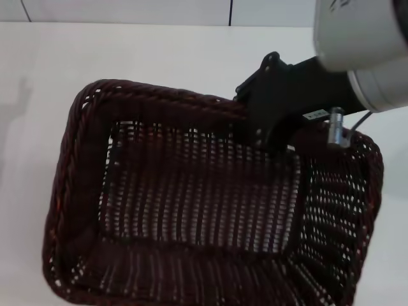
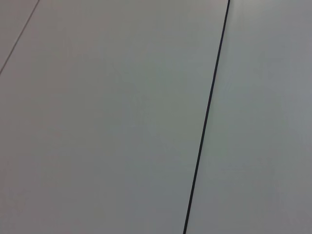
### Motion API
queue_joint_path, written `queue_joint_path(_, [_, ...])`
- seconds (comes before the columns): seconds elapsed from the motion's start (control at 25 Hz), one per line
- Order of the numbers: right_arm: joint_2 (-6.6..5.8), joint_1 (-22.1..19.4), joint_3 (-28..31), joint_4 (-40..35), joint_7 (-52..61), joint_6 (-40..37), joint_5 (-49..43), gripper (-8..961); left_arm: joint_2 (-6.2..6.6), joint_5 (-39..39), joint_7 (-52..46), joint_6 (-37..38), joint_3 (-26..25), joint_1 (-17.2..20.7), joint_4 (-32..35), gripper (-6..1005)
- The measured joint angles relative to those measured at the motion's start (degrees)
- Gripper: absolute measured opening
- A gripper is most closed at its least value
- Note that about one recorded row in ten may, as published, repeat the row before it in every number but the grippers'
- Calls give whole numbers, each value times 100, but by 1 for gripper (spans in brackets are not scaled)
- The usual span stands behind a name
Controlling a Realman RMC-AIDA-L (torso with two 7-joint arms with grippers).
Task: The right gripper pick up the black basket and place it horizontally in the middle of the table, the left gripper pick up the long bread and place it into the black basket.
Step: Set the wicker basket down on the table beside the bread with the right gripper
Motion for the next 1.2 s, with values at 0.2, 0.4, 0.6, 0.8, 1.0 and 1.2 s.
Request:
queue_joint_path(0.2, [-10,259,262,299,90,336,244,138,0,-1,-2,-86,-43,-56,-54,858])
queue_joint_path(0.4, [-21,395,199,469,172,575,149,138,2,-1,3,-139,-51,-77,-109,858])
queue_joint_path(0.6, [-41,597,199,672,197,844,-84,138,3,-1,25,-141,-70,-80,-129,858])
queue_joint_path(0.8, [-42,753,236,1021,-82,851,-353,138,-13,-1,34,-141,-75,-104,-138,858])
queue_joint_path(1.0, [-26,871,285,1319,-515,765,-376,138,-31,0,35,-141,-69,-110,-138,858])
queue_joint_path(1.2, [-27,1216,285,1925,-704,727,-551,139,-40,-8,18,-141,-57,-113,-138,858])
